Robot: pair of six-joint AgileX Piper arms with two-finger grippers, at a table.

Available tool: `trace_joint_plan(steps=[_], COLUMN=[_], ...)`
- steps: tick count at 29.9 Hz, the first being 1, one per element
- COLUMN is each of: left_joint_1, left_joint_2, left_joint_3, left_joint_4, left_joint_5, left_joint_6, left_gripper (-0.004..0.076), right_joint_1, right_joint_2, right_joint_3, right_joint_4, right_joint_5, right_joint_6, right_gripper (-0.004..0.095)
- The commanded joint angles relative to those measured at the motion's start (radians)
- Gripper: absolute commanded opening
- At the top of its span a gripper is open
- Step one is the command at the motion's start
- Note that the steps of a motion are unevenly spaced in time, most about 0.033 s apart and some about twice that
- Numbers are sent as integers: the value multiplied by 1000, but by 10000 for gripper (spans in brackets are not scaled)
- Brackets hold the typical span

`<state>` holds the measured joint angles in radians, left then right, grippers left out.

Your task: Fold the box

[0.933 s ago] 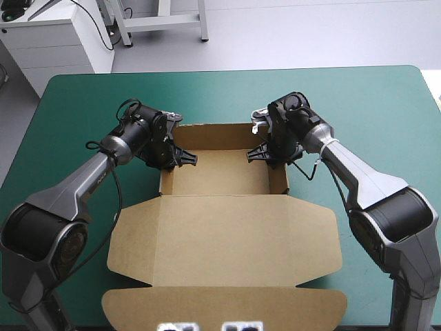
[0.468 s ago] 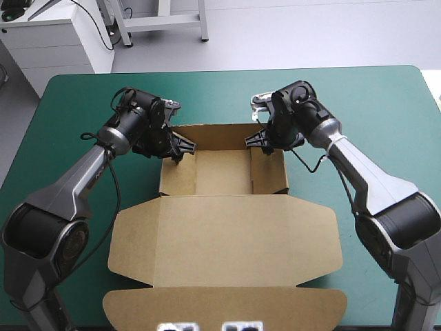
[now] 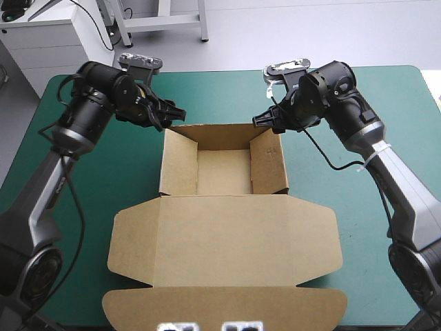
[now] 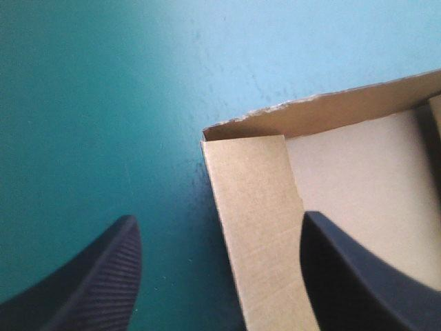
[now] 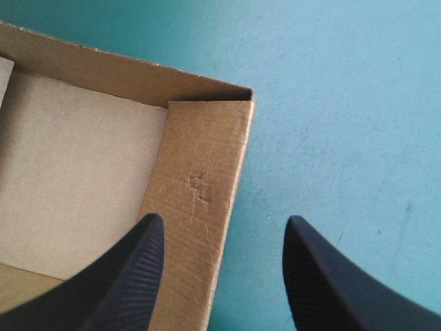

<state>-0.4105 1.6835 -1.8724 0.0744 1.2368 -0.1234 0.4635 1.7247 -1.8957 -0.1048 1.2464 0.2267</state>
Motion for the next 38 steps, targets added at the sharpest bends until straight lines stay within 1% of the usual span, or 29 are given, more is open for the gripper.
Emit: trace_joint_plan(steps=[1, 3, 5, 6, 8, 10, 15, 18, 19, 21, 23, 24, 25, 28, 33, 36, 38], left_joint_1=[-4, -4, -4, -4, -4, -4, -4, -4, -4, -4, -4, -4, -4, -4, -4, -4, -4], left_joint_2=[-140, -193, -244, -278, -324, -384, -525, -594, -621, -676, -730, -762, -796, -903, -1056, -1144, -1203], left_joint_3=[-35, -27, -2, 26, 87, 177, 432, 575, 625, 725, 820, 874, 917, 1067, 1226, 1270, 1281], left_joint_4=[-24, -55, -74, -86, -96, -87, -74, -69, -69, -74, -74, -80, -80, -82, -84, -84, -82], left_joint_5=[51, 51, 51, 51, 51, 51, 47, 25, 12, -20, -60, -80, -98, -144, -124, -115, -108], left_joint_6=[20, 23, 28, 56, 123, 123, 123, 117, 107, 75, 45, 43, 43, 43, 43, 33, 10], left_gripper=[335, 197, 62, -8, -8, -8, -8, -8, -8, -8, -8, -8, -8, -8, -8, -8, -8], right_joint_1=[-18, -33, -53, -64, -82, -91, -91, -91, -91, -91, -91, -91, -91, -91, -104, -152, -211], right_joint_2=[-27, -9, 17, 29, 55, 79, 134, 162, 172, 190, 204, 206, 206, 200, 183, 163, 150], right_joint_3=[7, 30, 47, 53, 64, 70, 70, 70, 70, 70, 70, 70, 70, 70, 70, 70, 70], right_joint_4=[-13, 3, 39, 67, 122, 169, 174, 174, 174, 185, 192, 192, 192, 166, 89, 62, 56], right_joint_5=[4, 4, 4, 4, 4, 4, 4, 4, 4, 4, 4, 4, 0, -11, -11, -11, -7], right_joint_6=[15, 30, 34, 34, 34, 17, 11, -8, -18, -28, -30, -30, -36, -41, -41, -41, -52], right_gripper=[485, 485, 485, 485, 485, 485, 485, 480, 449, 307, 43, -13, -3, -20, -20, -19, -20])
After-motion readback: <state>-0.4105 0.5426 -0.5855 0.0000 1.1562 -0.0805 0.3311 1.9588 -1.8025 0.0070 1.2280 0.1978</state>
